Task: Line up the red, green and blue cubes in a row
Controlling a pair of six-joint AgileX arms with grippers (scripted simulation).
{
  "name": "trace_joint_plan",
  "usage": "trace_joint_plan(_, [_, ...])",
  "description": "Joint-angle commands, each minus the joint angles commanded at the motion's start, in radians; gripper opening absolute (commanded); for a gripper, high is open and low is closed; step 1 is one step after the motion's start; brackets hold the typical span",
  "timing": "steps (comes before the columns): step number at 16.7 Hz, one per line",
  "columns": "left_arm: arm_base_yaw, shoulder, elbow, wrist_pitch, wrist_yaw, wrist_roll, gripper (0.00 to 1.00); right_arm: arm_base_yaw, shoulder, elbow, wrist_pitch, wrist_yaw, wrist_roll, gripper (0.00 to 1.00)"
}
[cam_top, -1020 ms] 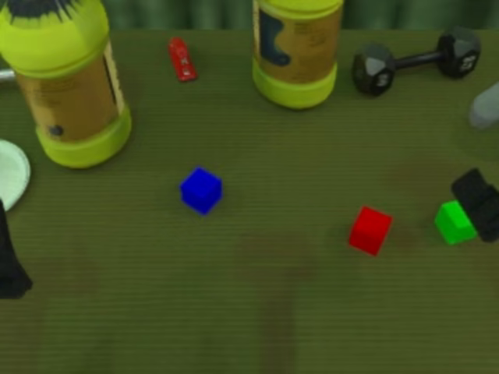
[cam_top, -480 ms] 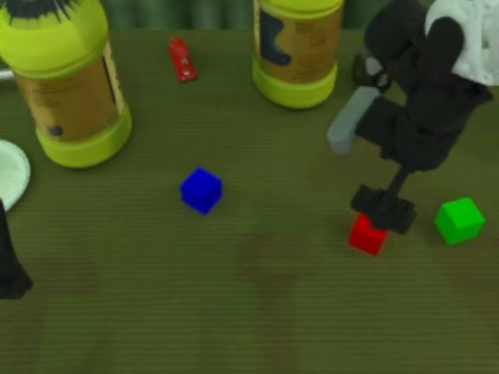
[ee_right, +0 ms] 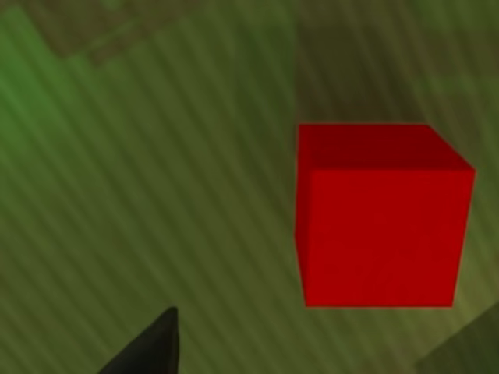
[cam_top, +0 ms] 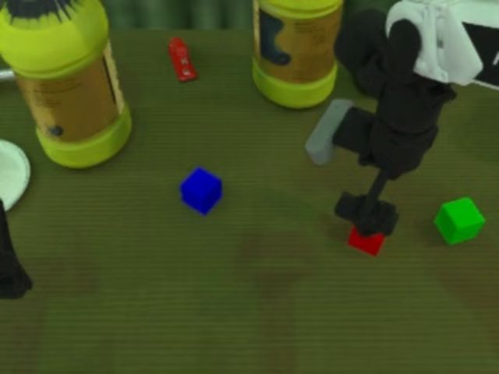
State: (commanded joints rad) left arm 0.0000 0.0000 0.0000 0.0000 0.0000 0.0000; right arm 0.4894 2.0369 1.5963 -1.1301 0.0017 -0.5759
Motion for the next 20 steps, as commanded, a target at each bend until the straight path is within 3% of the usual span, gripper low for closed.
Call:
trace_joint_plan(4, [0.000,0.000,0.000,0.000,0.000,0.000,1.00,-0.002,0.013,-0.032,0.042,0.000,-0.001,1.00])
trace_joint_plan(10, [0.000,0.000,0.000,0.000,0.000,0.000,1.00,0.001,0.106,-0.172,0.284,0.001,0.003,1.00])
trace_joint_plan(15, [0.000,0.000,0.000,0.000,0.000,0.000,1.00,0.002,0.121,-0.192,0.313,0.001,0.003,1.00])
trace_joint_plan(20, [0.000,0.000,0.000,0.000,0.000,0.000,1.00,0.002,0.121,-0.192,0.313,0.001,0.003,0.62])
